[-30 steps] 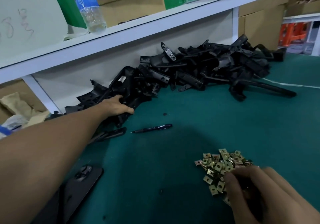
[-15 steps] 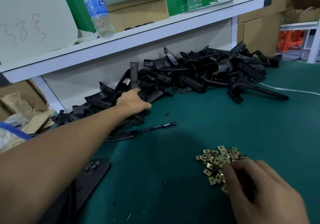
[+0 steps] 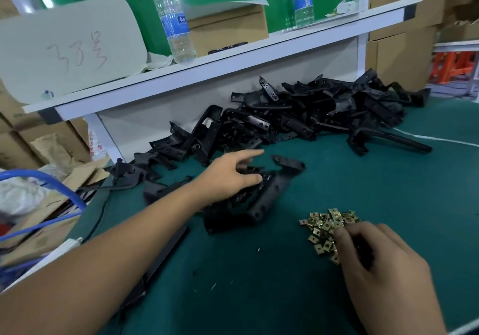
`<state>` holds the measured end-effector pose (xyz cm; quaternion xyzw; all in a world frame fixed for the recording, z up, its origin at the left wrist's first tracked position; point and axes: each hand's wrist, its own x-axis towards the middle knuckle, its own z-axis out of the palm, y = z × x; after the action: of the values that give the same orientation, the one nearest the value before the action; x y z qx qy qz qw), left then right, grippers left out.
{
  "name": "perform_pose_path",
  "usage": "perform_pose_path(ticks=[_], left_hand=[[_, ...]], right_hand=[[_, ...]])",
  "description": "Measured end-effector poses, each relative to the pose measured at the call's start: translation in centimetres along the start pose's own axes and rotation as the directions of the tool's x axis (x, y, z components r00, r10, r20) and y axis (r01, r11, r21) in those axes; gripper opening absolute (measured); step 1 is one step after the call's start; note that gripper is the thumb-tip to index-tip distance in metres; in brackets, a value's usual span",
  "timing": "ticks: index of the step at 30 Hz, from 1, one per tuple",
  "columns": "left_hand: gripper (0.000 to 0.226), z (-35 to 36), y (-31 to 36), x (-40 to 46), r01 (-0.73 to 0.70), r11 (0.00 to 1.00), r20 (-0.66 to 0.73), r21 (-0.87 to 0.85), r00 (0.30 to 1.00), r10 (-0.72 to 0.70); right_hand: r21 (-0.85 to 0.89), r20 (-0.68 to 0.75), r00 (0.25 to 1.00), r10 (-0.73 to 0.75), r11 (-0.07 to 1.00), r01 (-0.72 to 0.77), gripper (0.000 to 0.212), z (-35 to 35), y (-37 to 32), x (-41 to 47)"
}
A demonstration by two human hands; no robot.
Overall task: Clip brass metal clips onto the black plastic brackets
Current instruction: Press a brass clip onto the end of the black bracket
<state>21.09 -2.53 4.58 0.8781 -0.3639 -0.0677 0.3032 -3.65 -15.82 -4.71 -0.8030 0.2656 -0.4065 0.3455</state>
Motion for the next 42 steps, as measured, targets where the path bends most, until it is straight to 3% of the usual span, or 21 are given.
perform_pose_path(ticks=[3,5,8,11,13,15,19,24,27,30,33,36,37,39,42], left_hand=[[0.038,-3.6,-0.4,-2.5,0.015,0.986,-0.387,0.166,0.921,0.051],[0.032,-6.7,-2.3,-4.2,0.216,0.964,-0.508,0.153,0.854,-0.111],[0.053,-9.4,-7.0,-6.2,0.599,0.787,-0.343,0.149,0.778,-0.527],[0.082,-8.7,-9.6,-7.0,0.665,0.745,-0.078,0.053,0.747,-0.661],[0.089,-7.9,-10.1,-6.5,0.653,0.756,-0.007,-0.033,0.757,-0.654],[0.082,-7.2,-10.2,-5.6,0.630,0.773,-0.041,-0.073,0.773,-0.633],[0.053,-5.3,-9.5,-3.1,0.581,0.814,-0.101,-0.019,0.808,-0.580],[0.022,-2.6,-6.7,-1.5,0.390,0.921,-0.118,0.028,0.916,-0.384],[0.024,-1.6,-5.1,-2.2,0.263,0.964,-0.067,-0.036,0.962,-0.265],[0.033,-1.2,-3.5,-3.4,0.223,0.967,-0.173,0.127,0.964,-0.200],[0.027,-0.3,0.2,-5.0,0.090,0.970,-0.367,0.227,0.930,0.000],[0.015,2.9,5.1,-6.2,-0.251,0.935,-0.305,0.250,0.896,0.322],[0.015,4.3,6.4,-6.1,-0.304,0.906,-0.256,0.293,0.889,0.381],[0.027,7.4,8.4,-5.2,-0.262,0.878,-0.169,0.401,0.921,0.352],[0.046,10.4,9.3,-2.8,-0.029,0.865,-0.092,0.501,0.992,0.086]], right_hand=[[0.009,-0.007,1.000,-0.016,1.000,0.016,0.015,-0.2,0.2,0.0],[0.003,-0.020,0.999,-0.044,0.999,0.044,0.013,-0.3,0.3,-0.1],[0.009,-0.027,0.999,-0.045,0.999,0.046,0.013,-0.3,-0.1,-0.3],[-0.013,-0.024,0.999,-0.034,0.999,0.034,0.013,-0.2,-0.6,-0.3],[-0.028,-0.015,0.999,-0.035,0.999,0.034,0.013,-0.2,-0.6,-0.3],[-0.033,-0.012,0.999,-0.046,0.998,0.046,0.012,-0.2,-0.5,-0.3],[-0.021,0.019,0.998,-0.067,0.998,0.067,0.012,-0.6,-0.3,-0.2],[0.042,0.032,0.998,-0.057,0.998,0.056,0.015,-0.7,-0.2,0.0],[0.052,0.048,0.998,-0.046,0.998,0.044,0.016,-0.7,-0.1,-0.2],[0.043,0.051,0.998,-0.047,0.998,0.045,0.017,-0.7,0.0,-0.2],[0.025,0.049,0.998,-0.038,0.999,0.036,0.018,-0.6,0.1,-0.2],[0.013,0.046,0.998,-0.037,0.999,0.037,0.018,-0.6,0.2,-0.2],[0.015,0.041,0.998,-0.039,0.999,0.038,0.018,-0.6,0.3,-0.2],[0.021,0.034,0.998,-0.045,0.999,0.044,0.018,-0.6,0.4,-0.1],[0.042,0.044,0.998,-0.039,0.998,0.037,0.017,-0.6,0.4,-0.1]])
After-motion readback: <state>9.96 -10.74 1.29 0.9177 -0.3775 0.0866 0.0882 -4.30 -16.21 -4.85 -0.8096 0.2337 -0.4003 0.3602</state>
